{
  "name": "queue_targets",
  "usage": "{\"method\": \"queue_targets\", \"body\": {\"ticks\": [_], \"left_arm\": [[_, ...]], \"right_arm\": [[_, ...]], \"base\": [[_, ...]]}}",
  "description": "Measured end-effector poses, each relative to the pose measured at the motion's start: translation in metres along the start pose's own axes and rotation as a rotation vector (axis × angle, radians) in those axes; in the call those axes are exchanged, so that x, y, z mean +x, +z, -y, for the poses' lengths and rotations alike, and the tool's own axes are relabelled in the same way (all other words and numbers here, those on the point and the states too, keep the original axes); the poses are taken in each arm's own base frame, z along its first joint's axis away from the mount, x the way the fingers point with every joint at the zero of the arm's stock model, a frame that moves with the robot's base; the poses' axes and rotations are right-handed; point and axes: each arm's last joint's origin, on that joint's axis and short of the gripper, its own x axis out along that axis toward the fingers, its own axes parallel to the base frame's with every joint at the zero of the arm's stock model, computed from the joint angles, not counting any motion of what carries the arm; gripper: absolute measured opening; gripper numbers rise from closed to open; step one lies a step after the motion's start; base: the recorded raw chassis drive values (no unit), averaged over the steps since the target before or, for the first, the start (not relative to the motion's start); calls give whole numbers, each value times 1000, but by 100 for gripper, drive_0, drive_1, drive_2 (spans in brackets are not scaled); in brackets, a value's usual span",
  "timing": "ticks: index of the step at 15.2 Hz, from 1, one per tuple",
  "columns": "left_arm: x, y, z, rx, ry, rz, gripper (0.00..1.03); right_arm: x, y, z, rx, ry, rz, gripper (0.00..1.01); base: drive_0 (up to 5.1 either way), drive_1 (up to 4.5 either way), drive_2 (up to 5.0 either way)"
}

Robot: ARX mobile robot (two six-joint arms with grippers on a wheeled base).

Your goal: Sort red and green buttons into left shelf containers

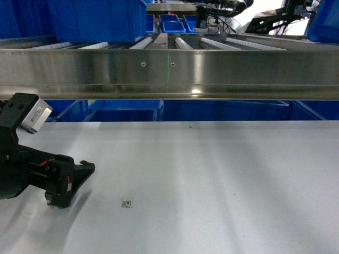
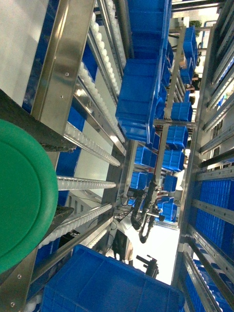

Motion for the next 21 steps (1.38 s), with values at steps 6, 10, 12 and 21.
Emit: {"method": "queue_targets", "body": {"ticks": [6, 10, 12, 21], "left_arm": [[-2, -1, 1, -84, -11, -33, 30], [-26, 10, -3, -101, 32, 2, 30], [-70, 22, -7, -119, 118, 37, 30], [-173, 67, 37, 89, 289, 329, 30]], "right_arm": [[0, 0, 0, 0, 0, 0, 26], [0, 0, 0, 0, 0, 0, 26], [0, 0, 0, 0, 0, 0, 26], [0, 0, 0, 0, 0, 0, 26]], "base": [[0, 0, 0], [0, 0, 0], [0, 0, 0], [0, 0, 0]]}}
